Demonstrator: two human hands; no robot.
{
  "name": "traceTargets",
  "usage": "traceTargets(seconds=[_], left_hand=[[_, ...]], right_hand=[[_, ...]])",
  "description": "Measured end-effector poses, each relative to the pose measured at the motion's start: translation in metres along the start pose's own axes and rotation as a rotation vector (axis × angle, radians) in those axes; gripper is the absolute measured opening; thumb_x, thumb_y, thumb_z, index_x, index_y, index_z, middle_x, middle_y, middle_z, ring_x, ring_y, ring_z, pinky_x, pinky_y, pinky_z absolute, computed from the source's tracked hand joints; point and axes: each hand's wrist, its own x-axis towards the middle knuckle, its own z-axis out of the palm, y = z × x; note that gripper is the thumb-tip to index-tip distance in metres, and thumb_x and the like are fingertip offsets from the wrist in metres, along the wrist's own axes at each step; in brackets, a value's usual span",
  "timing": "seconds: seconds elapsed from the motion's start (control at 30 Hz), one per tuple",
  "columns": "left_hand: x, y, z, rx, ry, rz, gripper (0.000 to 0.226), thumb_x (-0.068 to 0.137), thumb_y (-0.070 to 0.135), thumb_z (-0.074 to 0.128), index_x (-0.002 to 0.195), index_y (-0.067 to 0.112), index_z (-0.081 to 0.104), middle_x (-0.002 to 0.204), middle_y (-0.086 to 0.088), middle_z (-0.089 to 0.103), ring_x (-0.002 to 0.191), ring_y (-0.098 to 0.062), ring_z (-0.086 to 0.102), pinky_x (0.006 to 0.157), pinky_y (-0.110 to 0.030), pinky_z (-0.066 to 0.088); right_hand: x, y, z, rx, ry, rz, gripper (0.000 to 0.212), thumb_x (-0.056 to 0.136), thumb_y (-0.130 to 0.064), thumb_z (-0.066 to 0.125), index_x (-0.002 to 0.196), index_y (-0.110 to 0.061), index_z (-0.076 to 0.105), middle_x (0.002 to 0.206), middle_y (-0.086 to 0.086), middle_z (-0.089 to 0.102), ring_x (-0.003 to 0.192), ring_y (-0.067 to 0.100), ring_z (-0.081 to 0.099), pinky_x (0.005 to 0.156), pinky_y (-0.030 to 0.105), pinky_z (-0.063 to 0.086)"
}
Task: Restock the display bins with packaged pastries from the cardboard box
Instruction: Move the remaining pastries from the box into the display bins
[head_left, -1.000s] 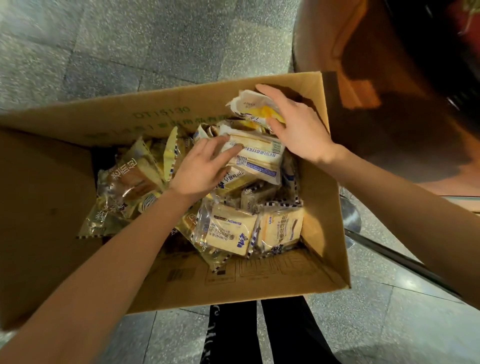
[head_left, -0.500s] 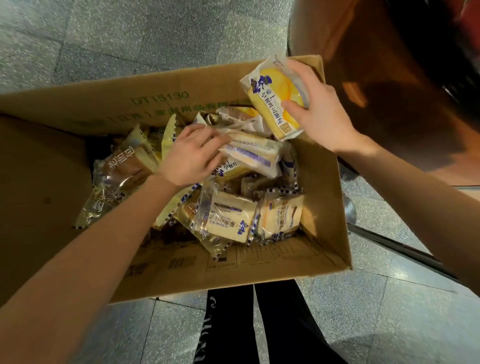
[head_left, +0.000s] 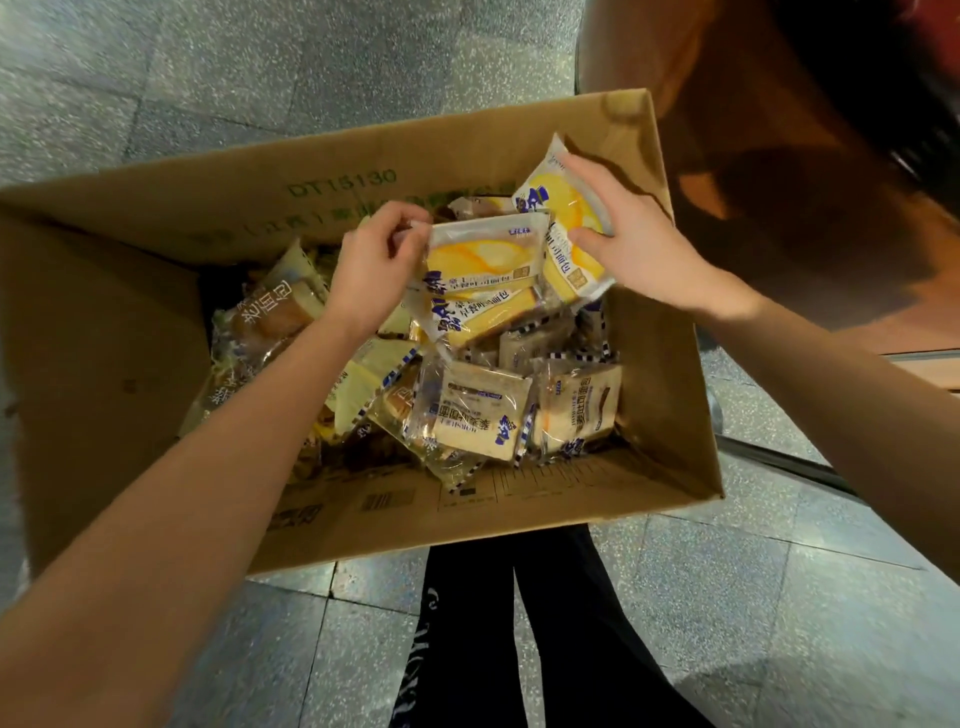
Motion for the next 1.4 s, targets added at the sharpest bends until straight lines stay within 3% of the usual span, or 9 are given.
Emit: traceTargets(seconds=[0.07,0.13,0.23,0.37,0.63,0.83,1.17,1.3,1.4], left_hand=[[0.003,-0.002,0.002,0.036,-0.055,0.071,0.026,0.103,0.023,0.046,0.124,0.026,0.061,0.095,-0.009,0.069,0.082,-0.024,0.062,0.074,-0.039,0.053],[0.007,-0.001,0.006,0.010,-0.090,0.132,0.029,0.103,0.024,0.046,0.128,0.025,0.061,0.108,0.005,0.068,0.096,-0.015,0.063,0.087,-0.039,0.054],[0.012,0.001,0.012,-0.033,-0.219,0.100,0.043,0.090,0.037,0.068,0.131,0.031,0.057,0.121,0.009,0.061,0.108,-0.007,0.059,0.094,-0.031,0.052],[0.015,0.000,0.015,0.012,-0.290,0.078,0.060,0.078,0.022,0.080,0.131,0.035,0.055,0.120,0.006,0.062,0.101,-0.018,0.064,0.091,-0.042,0.054],[-0.011,0.011,-0.019,-0.070,-0.123,-0.066,0.049,0.081,0.018,0.078,0.124,0.029,0.057,0.116,0.005,0.064,0.100,-0.021,0.066,0.088,-0.045,0.056],[-0.066,0.019,-0.054,-0.116,-0.002,-0.209,0.039,0.085,0.019,0.075,0.118,0.029,0.057,0.118,0.005,0.063,0.092,-0.007,0.066,0.084,-0.031,0.057],[-0.190,0.071,-0.093,-0.242,0.379,-0.327,0.038,0.087,0.019,0.074,0.120,0.026,0.057,0.119,0.000,0.066,0.090,-0.013,0.071,0.080,-0.046,0.060],[-0.255,0.093,-0.103,-0.252,0.613,-0.397,0.035,0.085,0.020,0.075,0.113,0.034,0.060,0.113,0.007,0.066,0.090,-0.013,0.070,0.079,-0.043,0.060],[-0.309,0.105,-0.108,-0.283,0.751,-0.440,0.036,0.084,0.017,0.075,0.113,0.032,0.060,0.117,-0.001,0.067,0.089,-0.015,0.070,0.078,-0.038,0.060]], right_hand=[[-0.002,0.004,0.006,-0.033,-0.031,0.011,0.071,0.096,-0.010,0.055,0.155,-0.027,0.019,0.150,0.000,0.044,0.117,0.021,0.058,0.100,0.031,0.044],[-0.002,0.004,0.011,0.007,-0.045,0.048,0.077,0.094,-0.011,0.059,0.155,-0.027,0.016,0.154,-0.003,0.038,0.128,0.016,0.049,0.106,0.026,0.038],[0.003,0.004,0.015,0.015,-0.056,0.048,0.086,0.089,-0.009,0.065,0.155,-0.030,0.014,0.153,-0.006,0.038,0.119,0.003,0.047,0.094,0.009,0.033],[0.009,0.005,0.014,0.033,-0.068,0.032,0.088,0.086,-0.007,0.067,0.155,-0.027,0.017,0.145,-0.005,0.047,0.110,0.002,0.055,0.089,0.010,0.044],[0.004,-0.016,0.003,0.033,-0.018,0.046,0.092,0.084,-0.006,0.071,0.154,-0.033,0.018,0.156,-0.010,0.033,0.131,0.015,0.046,0.107,0.032,0.039],[-0.015,-0.055,-0.010,0.039,-0.096,-0.023,0.090,0.086,-0.007,0.071,0.154,-0.034,0.019,0.158,-0.011,0.027,0.140,0.010,0.033,0.104,0.014,0.024],[-0.042,-0.155,-0.016,-0.010,-0.338,-0.291,0.088,0.086,-0.010,0.072,0.154,-0.031,0.020,0.158,-0.012,0.024,0.142,0.012,0.030,0.108,0.019,0.023],[-0.054,-0.206,-0.018,-0.065,-0.423,-0.463,0.088,0.085,-0.008,0.072,0.154,-0.029,0.023,0.159,-0.010,0.025,0.135,0.004,0.032,0.094,0.009,0.024],[-0.069,-0.251,-0.011,-0.112,-0.517,-0.605,0.088,0.083,-0.008,0.073,0.154,-0.029,0.024,0.159,-0.010,0.026,0.132,0.007,0.038,0.096,0.018,0.034]])
